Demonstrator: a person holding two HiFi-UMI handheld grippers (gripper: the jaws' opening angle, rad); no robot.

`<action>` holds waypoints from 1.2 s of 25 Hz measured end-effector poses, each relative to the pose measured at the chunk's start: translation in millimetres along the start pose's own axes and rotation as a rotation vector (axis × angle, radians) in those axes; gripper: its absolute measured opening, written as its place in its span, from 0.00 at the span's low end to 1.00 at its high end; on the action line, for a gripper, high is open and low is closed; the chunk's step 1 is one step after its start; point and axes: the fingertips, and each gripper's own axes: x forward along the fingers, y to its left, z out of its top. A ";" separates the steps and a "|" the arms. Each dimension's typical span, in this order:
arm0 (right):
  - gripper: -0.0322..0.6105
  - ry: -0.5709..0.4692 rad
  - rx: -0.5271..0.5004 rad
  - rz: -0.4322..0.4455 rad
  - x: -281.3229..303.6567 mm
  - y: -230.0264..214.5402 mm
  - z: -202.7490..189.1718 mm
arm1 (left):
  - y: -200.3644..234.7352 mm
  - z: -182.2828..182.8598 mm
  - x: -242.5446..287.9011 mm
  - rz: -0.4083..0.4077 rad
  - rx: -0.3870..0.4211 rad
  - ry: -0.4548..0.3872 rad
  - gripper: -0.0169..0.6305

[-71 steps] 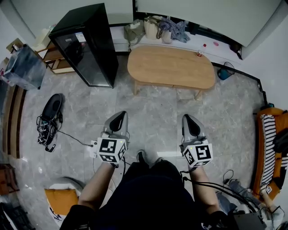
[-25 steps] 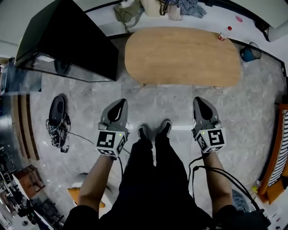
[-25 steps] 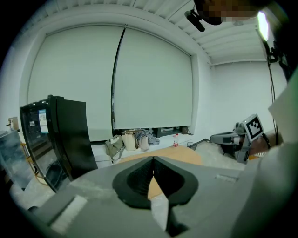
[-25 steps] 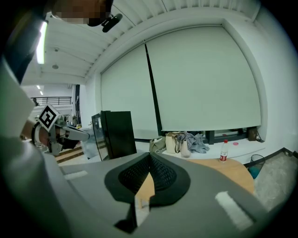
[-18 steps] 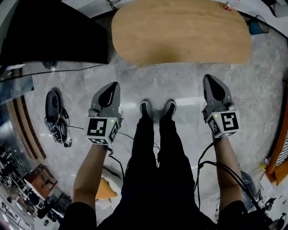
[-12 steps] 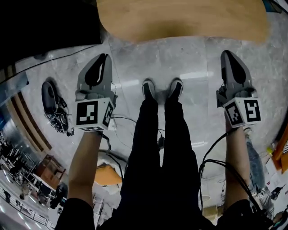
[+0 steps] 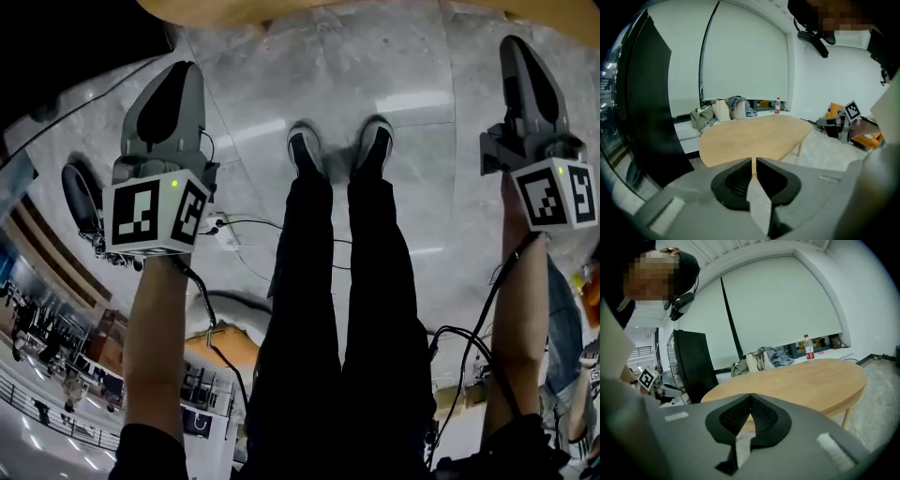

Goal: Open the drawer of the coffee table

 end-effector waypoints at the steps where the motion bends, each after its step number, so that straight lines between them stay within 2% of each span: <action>1: 0.05 -0.002 0.018 0.001 4.4 -3.1 -8.9 | 1.1 -10.3 4.8 -0.002 -0.010 0.007 0.07; 6: 0.05 -0.019 0.184 -0.024 19.9 -20.0 -50.5 | 13.2 -52.3 32.0 -0.009 -0.059 0.053 0.07; 11: 0.05 0.005 0.218 -0.026 23.1 -25.7 -92.2 | 20.4 -77.3 50.7 -0.003 -0.051 0.050 0.09; 17: 0.06 0.011 0.385 0.055 39.2 -19.3 -134.9 | 18.9 -105.0 72.4 -0.026 -0.046 0.080 0.32; 19: 0.21 0.019 0.399 0.102 48.2 -16.8 -143.1 | 20.1 -109.5 82.9 -0.031 -0.037 0.090 0.37; 21: 0.30 0.012 0.434 0.145 59.7 -17.6 -148.4 | 25.9 -109.7 92.9 -0.023 -0.031 0.089 0.37; 23: 0.34 -0.005 0.488 0.168 69.4 -21.0 -154.8 | 33.7 -110.7 101.1 -0.011 -0.022 0.087 0.37; 26: 0.35 -0.030 0.544 0.199 81.1 -26.9 -163.7 | 41.7 -115.0 113.0 -0.006 -0.006 0.090 0.37; 28: 0.38 -0.033 0.554 0.235 92.4 -28.7 -170.9 | 43.2 -117.1 120.2 -0.015 0.021 0.099 0.41; 30: 0.50 -0.015 0.547 0.275 107.3 -29.5 -182.7 | 42.6 -117.5 125.4 -0.025 0.058 0.100 0.44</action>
